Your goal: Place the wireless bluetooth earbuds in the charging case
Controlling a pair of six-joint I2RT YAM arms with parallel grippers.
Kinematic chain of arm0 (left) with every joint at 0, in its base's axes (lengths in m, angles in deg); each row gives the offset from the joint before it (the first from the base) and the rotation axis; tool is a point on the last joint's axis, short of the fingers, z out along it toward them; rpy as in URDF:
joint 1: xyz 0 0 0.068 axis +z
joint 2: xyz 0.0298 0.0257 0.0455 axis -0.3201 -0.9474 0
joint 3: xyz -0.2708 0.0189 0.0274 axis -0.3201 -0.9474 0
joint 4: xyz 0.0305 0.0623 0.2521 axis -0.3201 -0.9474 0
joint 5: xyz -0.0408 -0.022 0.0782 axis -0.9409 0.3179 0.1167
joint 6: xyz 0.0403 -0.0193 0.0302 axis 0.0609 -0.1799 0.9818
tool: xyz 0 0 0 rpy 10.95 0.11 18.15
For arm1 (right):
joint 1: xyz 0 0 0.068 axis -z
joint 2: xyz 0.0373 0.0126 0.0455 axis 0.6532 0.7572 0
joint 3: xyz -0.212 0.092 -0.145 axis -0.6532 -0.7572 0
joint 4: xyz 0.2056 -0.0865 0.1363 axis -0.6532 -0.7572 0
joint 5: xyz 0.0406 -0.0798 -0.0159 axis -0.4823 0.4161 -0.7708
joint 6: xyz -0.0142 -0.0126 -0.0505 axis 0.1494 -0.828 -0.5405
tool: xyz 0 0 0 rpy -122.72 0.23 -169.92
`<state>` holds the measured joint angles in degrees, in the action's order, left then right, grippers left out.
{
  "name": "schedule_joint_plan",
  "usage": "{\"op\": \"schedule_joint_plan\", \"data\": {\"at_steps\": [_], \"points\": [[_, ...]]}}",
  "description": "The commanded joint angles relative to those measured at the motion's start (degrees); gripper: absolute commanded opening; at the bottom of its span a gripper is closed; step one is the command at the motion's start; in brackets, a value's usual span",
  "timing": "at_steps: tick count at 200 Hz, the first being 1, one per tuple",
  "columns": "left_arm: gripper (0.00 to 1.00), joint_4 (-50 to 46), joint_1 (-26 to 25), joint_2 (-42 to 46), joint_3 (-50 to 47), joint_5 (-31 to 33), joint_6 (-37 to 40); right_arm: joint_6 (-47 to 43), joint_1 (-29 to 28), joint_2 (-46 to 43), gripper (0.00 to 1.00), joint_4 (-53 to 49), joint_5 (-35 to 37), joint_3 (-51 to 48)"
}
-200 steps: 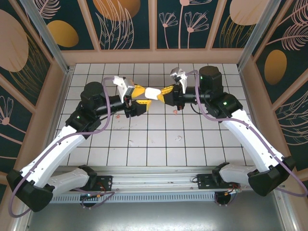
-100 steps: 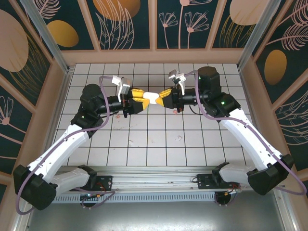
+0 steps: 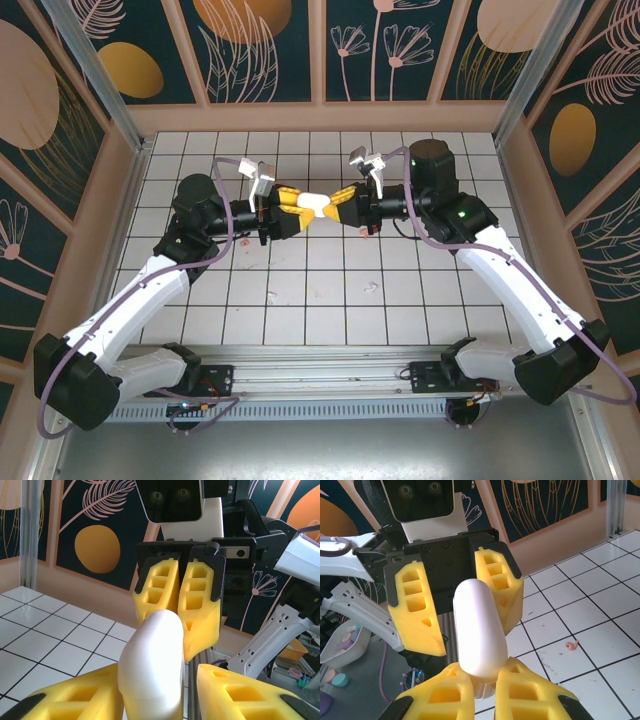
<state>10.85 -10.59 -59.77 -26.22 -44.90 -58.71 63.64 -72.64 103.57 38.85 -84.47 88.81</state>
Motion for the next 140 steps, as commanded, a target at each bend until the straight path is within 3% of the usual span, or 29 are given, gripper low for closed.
{"op": "schedule_joint_plan", "data": {"at_steps": [1, 44, 51, 69, 87, 140], "points": [[0.35, 1.9, 0.0, -0.1, -0.2, -1.2, -0.3, 0.3, 0.2, -0.1, 0.0, 1.9, -1.9, -0.3], [0.14, 1.9, 0.1, 1.1, -0.8, 0.3, 0.4, 1.5, 0.2, -0.1, 0.06, 2.4, -0.9, -0.5], [0.1, 1.6, -0.1, 1.5, -1.0, 0.8, 0.9, 2.1, 0.1, -0.1, 0.11, 2.6, 0.1, -0.4], [0.0, -0.2, 0.0, 2.6, -1.1, 2.6, 2.7, 3.6, 0.2, -0.4, 0.36, 2.6, 1.7, 0.0], [0.0, -2.2, 0.0, 3.7, -1.4, 4.3, 4.4, 4.2, 1.8, -0.5, 0.5, 2.6, 2.4, 0.0], [0.0, -3.6, 0.0, 5.7, -2.8, 3.4, 6.0, 4.9, 0.8, 0.0, 0.64, 4.1, 5.2, -1.6]]}}
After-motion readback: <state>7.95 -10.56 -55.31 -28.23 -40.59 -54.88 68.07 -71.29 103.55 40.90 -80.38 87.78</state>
